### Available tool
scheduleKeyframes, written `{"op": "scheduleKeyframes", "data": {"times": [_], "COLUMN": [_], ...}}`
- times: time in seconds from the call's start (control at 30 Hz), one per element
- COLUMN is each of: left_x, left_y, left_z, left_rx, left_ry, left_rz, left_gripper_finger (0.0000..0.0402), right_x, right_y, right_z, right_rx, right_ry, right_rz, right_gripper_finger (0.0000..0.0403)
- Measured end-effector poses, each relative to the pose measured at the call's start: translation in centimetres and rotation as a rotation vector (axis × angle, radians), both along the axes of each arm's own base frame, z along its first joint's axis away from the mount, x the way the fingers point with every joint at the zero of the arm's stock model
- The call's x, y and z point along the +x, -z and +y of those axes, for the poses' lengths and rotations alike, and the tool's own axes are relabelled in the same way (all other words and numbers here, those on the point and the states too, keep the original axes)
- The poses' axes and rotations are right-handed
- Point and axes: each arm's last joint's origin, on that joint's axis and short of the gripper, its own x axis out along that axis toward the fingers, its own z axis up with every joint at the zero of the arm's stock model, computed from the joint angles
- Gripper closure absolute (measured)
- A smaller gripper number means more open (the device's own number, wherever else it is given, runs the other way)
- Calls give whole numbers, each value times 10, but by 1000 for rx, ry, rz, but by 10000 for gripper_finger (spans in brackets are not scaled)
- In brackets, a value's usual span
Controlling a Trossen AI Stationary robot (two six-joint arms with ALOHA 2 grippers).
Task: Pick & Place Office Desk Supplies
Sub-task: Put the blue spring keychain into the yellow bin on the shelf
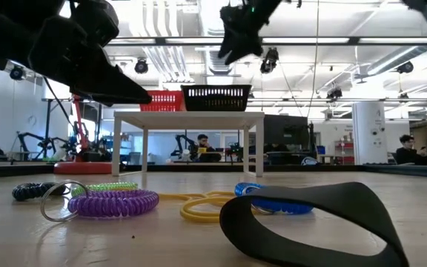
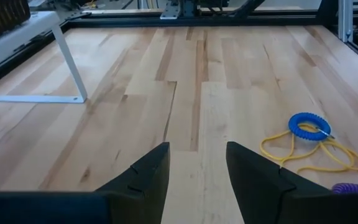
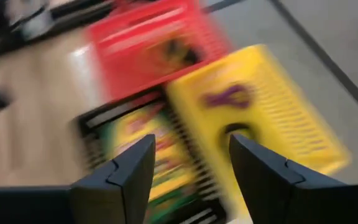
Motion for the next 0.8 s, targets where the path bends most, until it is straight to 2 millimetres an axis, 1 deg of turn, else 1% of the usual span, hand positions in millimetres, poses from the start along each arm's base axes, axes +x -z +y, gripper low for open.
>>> {"op": "scheduleKeyframes", "data": {"times": [0.1,0.17,0.23,0.33,0.4,0.53,0.6,0.7,0.73,0.8], "left_x": [0,0,0,0,0,0,0,1,1,1], "left_y": [0,0,0,0,0,0,0,-1,-2,-2], "left_z": [0,0,0,0,0,0,0,1,1,2], "left_rx": [-8,-9,-11,-11,-12,-11,-5,2,4,12], "left_ry": [-3,-4,-5,-5,-5,-6,-12,-27,-33,-41], "left_rz": [0,0,0,0,-1,-2,-6,-18,-21,-29], "left_gripper_finger": [239,239,239,239,239,239,239,239,239,239], "right_x": [5,7,8,9,6,-6,-13,-27,-31,-38], "right_y": [8,20,37,72,100,159,185,223,232,246], "right_z": [46,79,113,165,198,262,290,323,331,343], "right_rx": [-41,-66,-84,-82,-62,-23,2,24,31,41], "right_ry": [-101,-169,-221,-296,-351,-468,-540,-623,-640,-615], "right_rz": [65,123,159,166,154,99,32,-12,-19,-14], "right_gripper_finger": [208,211,211,211,211,211,211,211,212,213]}}
